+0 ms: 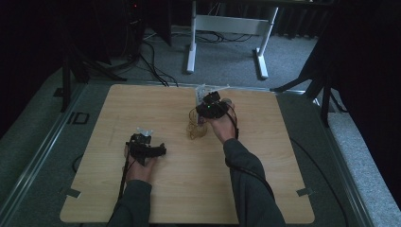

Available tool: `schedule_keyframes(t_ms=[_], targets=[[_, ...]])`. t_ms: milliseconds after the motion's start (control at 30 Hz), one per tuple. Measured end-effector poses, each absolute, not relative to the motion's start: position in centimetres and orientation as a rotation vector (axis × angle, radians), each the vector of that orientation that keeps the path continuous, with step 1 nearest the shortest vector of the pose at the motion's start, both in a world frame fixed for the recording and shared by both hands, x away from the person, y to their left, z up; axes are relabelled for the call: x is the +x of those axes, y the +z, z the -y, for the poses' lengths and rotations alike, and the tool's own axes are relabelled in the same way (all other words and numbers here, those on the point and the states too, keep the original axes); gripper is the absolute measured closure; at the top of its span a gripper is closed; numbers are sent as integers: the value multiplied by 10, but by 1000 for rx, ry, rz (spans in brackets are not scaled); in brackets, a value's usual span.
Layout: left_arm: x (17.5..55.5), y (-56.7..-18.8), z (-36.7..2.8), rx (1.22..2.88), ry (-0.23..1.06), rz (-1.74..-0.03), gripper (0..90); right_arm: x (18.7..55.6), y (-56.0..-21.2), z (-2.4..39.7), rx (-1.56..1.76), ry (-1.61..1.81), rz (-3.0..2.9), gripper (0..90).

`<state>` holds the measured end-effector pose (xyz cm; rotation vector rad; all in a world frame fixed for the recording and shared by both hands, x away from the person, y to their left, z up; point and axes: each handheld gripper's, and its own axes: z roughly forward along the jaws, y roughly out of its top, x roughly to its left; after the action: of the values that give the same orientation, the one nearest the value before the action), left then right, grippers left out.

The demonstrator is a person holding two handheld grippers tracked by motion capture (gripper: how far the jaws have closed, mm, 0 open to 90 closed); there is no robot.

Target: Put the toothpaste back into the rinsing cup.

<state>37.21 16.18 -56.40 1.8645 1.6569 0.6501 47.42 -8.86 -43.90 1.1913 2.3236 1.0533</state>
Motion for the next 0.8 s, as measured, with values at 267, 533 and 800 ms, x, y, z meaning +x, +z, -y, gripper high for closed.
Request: schedule_keyframes(t_ms=[267,533,800], targets=[[372,-564,-162,1862,650,-1657,24,472,-449,89,1183,1027,-2347,647],[372,-564,-162,1863,650,-1657,24,470,-453,88,1175,1015,-2377,623],[372,-564,-162,1867,649,-1655,24,469,-457,93,1189,1002,-2401,552]])
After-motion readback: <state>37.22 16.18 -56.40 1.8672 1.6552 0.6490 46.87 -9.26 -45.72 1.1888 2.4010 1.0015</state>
